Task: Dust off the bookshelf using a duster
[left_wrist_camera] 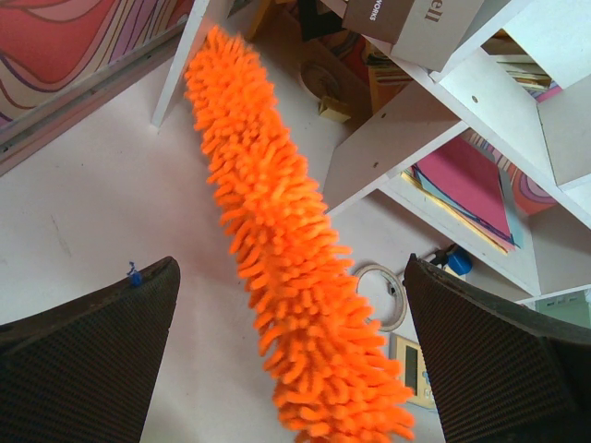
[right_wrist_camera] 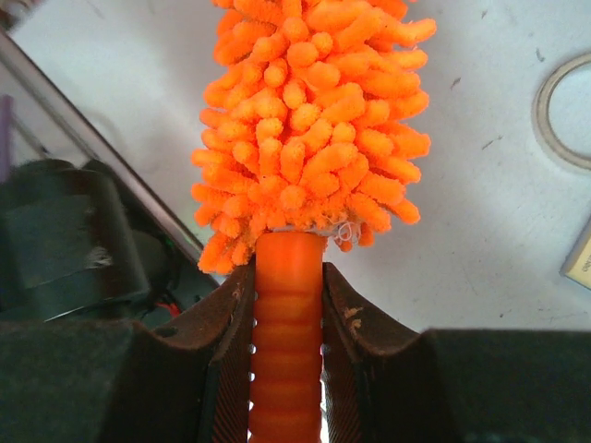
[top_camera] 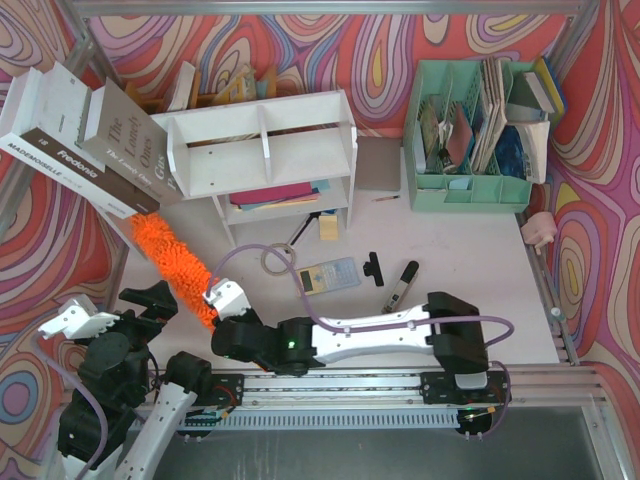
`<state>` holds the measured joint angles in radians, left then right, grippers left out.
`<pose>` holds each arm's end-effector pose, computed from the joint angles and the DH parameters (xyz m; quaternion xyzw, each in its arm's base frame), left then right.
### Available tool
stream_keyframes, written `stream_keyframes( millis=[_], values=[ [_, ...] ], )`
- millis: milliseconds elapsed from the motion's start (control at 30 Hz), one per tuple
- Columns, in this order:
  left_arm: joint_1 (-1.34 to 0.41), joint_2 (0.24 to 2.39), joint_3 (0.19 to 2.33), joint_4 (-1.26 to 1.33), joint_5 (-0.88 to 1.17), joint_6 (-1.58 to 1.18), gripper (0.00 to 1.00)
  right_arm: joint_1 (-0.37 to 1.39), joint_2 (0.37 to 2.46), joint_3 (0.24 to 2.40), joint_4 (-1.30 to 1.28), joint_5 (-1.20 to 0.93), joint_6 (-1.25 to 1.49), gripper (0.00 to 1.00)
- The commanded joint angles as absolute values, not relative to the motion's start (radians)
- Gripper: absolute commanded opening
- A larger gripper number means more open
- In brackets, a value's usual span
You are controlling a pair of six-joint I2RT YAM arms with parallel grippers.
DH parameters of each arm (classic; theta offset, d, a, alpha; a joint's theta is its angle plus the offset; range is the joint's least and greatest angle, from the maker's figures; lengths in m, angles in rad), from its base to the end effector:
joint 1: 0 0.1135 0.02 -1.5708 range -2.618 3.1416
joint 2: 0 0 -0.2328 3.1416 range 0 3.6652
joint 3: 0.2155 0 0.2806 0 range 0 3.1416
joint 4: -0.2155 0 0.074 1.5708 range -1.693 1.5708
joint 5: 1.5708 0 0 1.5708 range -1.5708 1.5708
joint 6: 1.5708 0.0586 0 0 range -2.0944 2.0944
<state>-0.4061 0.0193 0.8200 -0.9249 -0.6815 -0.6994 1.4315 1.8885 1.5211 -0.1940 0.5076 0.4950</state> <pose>0.0638 0.0127 0.3417 -0.3221 0.6666 -0.1143 0.6624 0.0943 0.4675 0.2255 -0.2741 0.8109 0.2588 0.4476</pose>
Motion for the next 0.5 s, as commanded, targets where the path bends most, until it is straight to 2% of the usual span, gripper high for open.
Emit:
stream_keyframes(
  millis=[0,467],
  values=[
    [-0.411,0.005,0.811,-0.913,-0.689,-0.690,0.98,1.403,1.978,1.558,-0.216,0.477,0.511,0.00],
    [-0.411,0.005,0.810,-0.911,-0.687,-0.688,0.98,1.396,1.845,1.615,-0.037,0.589,0.335,0.00]
  ],
)
